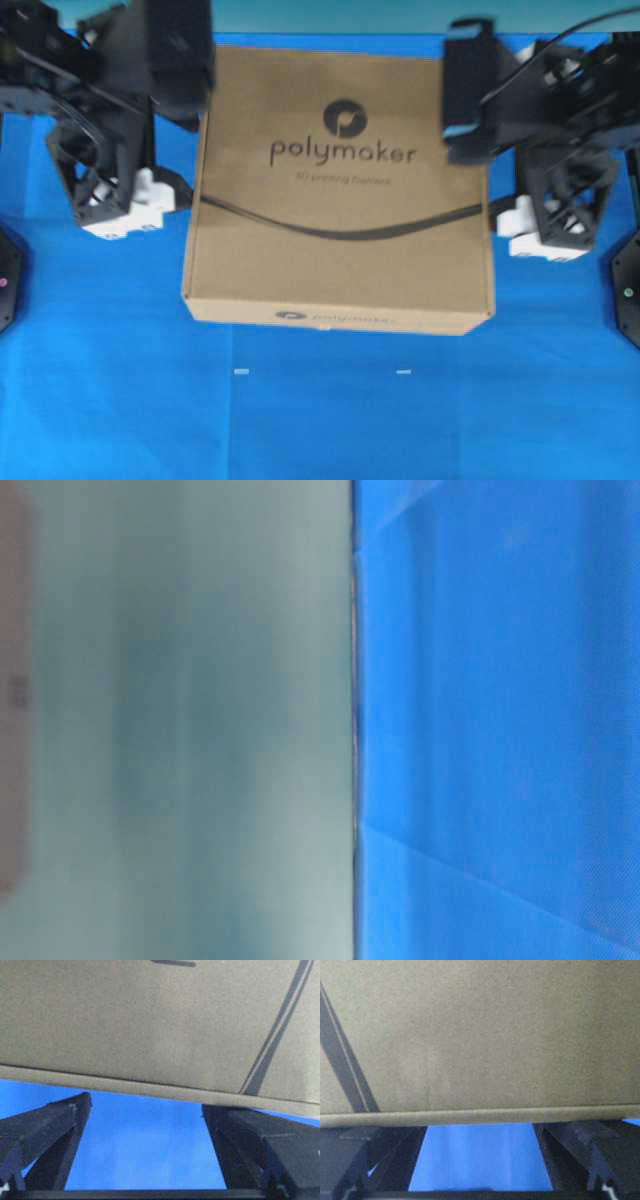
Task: Lift up the cardboard box by clamping it between your arms.
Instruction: 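Lower the clamped box back down onto the table with both arms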
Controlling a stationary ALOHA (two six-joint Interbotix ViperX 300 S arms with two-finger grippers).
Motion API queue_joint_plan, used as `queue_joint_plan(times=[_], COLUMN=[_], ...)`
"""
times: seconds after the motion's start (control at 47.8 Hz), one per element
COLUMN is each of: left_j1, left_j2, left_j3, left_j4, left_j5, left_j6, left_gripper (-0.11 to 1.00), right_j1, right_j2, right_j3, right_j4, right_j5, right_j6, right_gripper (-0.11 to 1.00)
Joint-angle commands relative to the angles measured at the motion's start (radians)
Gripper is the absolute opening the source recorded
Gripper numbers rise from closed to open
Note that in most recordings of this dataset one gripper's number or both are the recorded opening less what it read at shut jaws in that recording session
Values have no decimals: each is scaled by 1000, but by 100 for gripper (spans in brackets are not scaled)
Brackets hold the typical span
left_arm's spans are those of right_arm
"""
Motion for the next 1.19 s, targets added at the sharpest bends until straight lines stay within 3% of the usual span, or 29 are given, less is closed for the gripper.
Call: queue_joint_plan(times=[0.0, 0.335, 0.628, 1.172], left_j1=[-8, -28, -28, -26], left_j2=[14, 14, 34, 166], left_j3=[18, 239, 328, 472], left_j4=[-5, -5, -5, -3], left_j5=[-97, -293, -374, -555], left_j6=[-8, -11, -9, -8], left_gripper=[87, 87, 87, 87], right_j1=[-3, -3, 6, 8], right_j2=[26, 38, 87, 201], right_j3=[21, 178, 295, 416], right_j4=[6, 8, 18, 18], right_j5=[-127, -296, -453, -650], right_j6=[29, 31, 31, 25], right_gripper=[99, 99, 99, 99])
